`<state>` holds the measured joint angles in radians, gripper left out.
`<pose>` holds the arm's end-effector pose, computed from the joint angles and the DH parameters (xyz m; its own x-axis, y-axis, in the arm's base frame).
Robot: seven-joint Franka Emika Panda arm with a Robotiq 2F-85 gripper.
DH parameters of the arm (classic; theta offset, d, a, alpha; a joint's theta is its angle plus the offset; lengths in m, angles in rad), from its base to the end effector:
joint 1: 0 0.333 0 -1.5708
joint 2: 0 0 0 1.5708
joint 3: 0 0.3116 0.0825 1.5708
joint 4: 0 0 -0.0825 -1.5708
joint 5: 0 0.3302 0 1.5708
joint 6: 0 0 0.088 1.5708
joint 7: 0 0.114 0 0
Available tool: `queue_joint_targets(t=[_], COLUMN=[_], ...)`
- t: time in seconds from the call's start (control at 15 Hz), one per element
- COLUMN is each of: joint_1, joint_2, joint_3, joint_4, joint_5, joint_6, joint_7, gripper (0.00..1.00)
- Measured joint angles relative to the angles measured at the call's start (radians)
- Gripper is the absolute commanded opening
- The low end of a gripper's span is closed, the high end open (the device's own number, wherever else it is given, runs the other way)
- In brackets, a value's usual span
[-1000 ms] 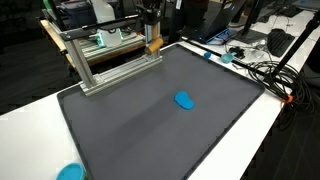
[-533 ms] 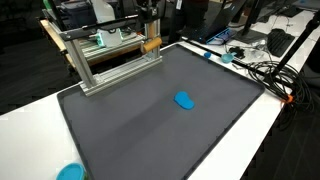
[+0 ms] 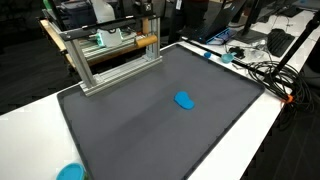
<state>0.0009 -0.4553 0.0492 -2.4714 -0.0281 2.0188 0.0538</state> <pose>0.3586 0.0173 0.4675 1.0000 0.0036 0.0043 0.0034 -0.9989 0.0468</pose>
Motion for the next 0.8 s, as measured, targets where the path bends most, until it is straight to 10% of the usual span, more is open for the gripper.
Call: queue_joint_targets(t=[0.47, 0.53, 0.8], joint_1=[-0.003, -0.003, 0.001], joint_2=[-0.029, -0.035, -0.057], joint_3=[0.008, 0.003, -0.017], joint_4=[-0.047, -0.055, -0.074], joint_5=[-0.051, -0.051, -0.046], joint_6=[-0.061, -0.064, -0.07], joint_7=[0.054, 0.045, -0.022], gripper=[0.22, 0.72, 0.92])
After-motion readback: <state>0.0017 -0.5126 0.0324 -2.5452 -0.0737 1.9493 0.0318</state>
